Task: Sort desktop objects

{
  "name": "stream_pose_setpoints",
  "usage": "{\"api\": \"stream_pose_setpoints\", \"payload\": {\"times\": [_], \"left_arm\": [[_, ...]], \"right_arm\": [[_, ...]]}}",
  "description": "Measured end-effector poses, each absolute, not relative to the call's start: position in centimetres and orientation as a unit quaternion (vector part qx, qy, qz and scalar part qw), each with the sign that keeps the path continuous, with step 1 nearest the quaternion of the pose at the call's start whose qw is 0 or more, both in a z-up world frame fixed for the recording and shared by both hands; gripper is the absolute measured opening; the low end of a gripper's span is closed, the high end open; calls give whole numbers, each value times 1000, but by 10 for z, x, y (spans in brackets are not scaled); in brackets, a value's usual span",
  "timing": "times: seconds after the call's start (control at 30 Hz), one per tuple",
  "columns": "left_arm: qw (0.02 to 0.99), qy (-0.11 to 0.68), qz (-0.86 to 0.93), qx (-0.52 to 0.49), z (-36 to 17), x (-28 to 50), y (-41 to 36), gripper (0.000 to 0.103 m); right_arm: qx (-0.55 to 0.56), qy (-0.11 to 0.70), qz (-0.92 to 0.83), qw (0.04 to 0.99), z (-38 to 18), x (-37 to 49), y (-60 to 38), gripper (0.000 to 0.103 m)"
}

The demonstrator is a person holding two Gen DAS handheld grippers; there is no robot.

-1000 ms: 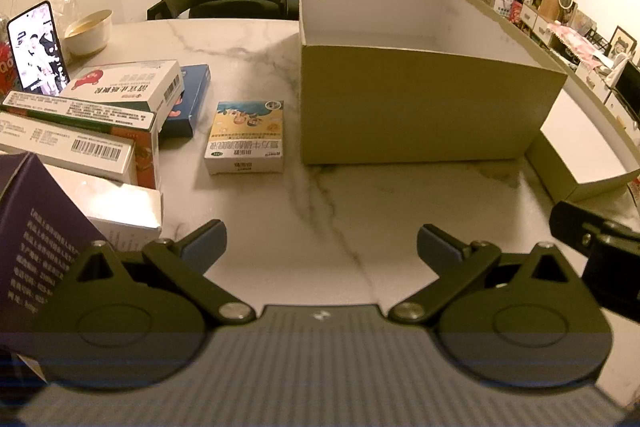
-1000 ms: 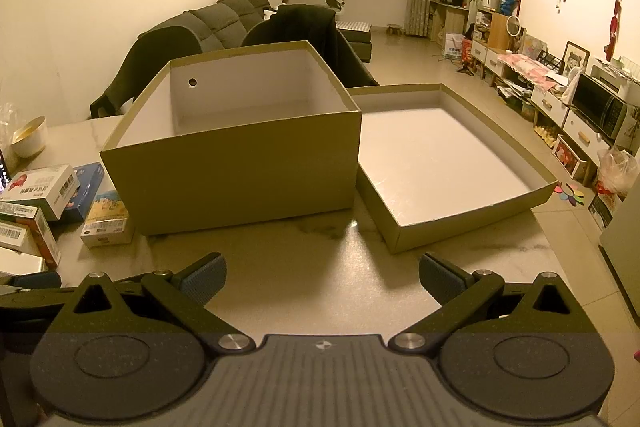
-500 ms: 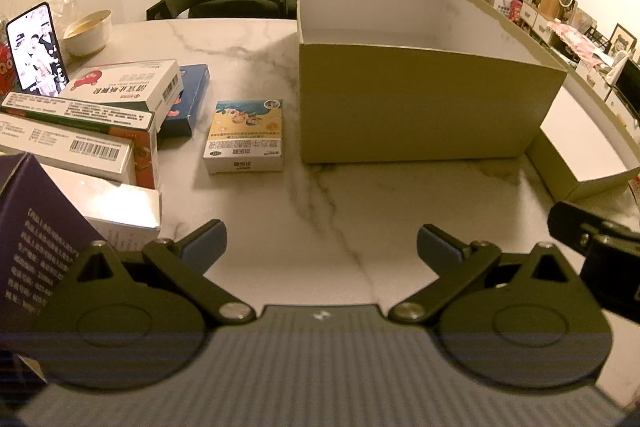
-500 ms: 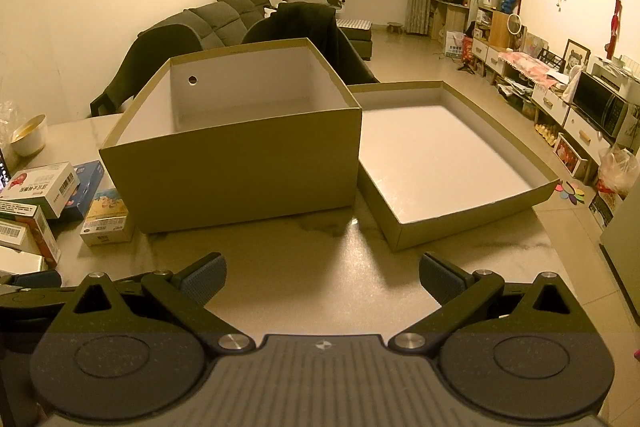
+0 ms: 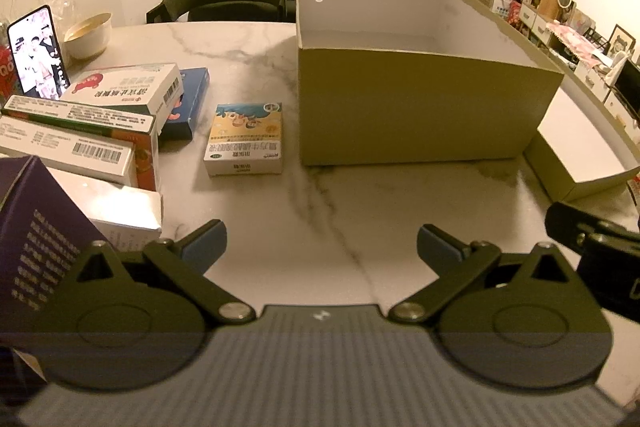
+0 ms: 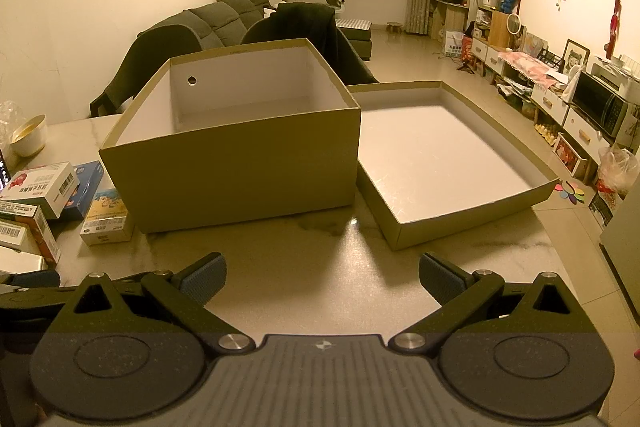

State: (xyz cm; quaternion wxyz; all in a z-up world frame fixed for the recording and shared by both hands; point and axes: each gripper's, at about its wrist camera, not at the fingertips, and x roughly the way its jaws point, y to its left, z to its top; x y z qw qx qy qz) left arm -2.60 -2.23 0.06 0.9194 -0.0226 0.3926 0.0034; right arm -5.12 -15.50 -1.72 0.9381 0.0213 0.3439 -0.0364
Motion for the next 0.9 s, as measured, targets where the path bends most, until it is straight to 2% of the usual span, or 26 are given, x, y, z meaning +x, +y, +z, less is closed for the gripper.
{"api": "stream_pose_setpoints", "payload": {"times": [0.9], "left_arm": [[930, 366, -5, -27, 16, -34, -9, 103]], "right_arm": [[23, 331, -48, 942, -8, -59, -157, 103]]}}
